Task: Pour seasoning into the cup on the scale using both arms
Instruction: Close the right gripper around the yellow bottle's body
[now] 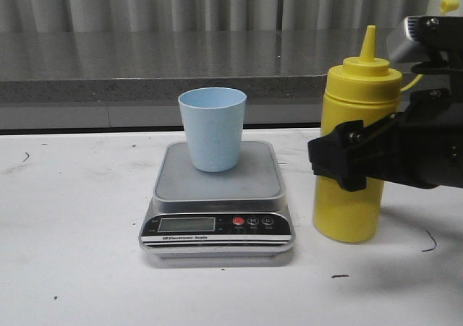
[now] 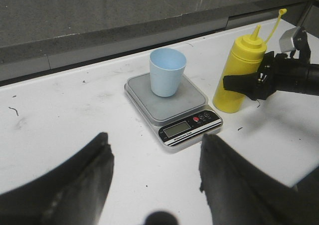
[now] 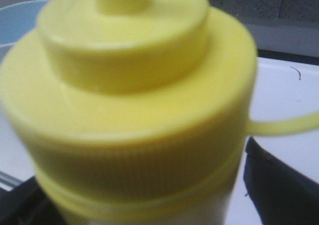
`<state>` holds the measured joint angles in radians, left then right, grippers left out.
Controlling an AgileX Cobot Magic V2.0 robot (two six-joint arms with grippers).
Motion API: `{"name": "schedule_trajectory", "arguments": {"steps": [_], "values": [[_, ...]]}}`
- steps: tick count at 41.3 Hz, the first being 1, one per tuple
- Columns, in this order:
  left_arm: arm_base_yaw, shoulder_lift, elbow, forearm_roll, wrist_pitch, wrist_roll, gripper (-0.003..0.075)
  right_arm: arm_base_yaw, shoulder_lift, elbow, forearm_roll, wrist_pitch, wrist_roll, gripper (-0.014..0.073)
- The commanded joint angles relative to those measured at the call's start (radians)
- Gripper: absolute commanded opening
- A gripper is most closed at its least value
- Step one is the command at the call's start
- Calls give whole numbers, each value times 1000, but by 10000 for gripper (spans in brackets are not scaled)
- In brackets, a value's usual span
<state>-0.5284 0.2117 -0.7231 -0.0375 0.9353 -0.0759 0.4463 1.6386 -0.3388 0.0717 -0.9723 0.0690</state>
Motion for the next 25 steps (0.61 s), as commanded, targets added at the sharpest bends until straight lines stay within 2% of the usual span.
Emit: {"name": "schedule_trajectory", "arguments": {"steps": [1, 12, 15, 19, 21, 25], "values": [[-5, 14, -23, -4, -78, -9, 388, -2, 19, -32, -13, -152, 17, 654], [-5, 14, -23, -4, -78, -9, 388, -2, 79, -48, -13, -175, 18, 637], [-5, 14, -23, -4, -78, -9, 388, -2, 78, -48, -13, -175, 18, 554], [-5, 14, -23, -4, -78, -9, 388, -2, 78, -48, -13, -174, 19, 381], [-5, 14, -23, -4, -78, -9, 388, -2, 76, -48, -14, -172, 21, 342], [-5, 14, -23, -4, -78, -9, 388, -2, 60, -48, -14, -157, 24, 342]]}}
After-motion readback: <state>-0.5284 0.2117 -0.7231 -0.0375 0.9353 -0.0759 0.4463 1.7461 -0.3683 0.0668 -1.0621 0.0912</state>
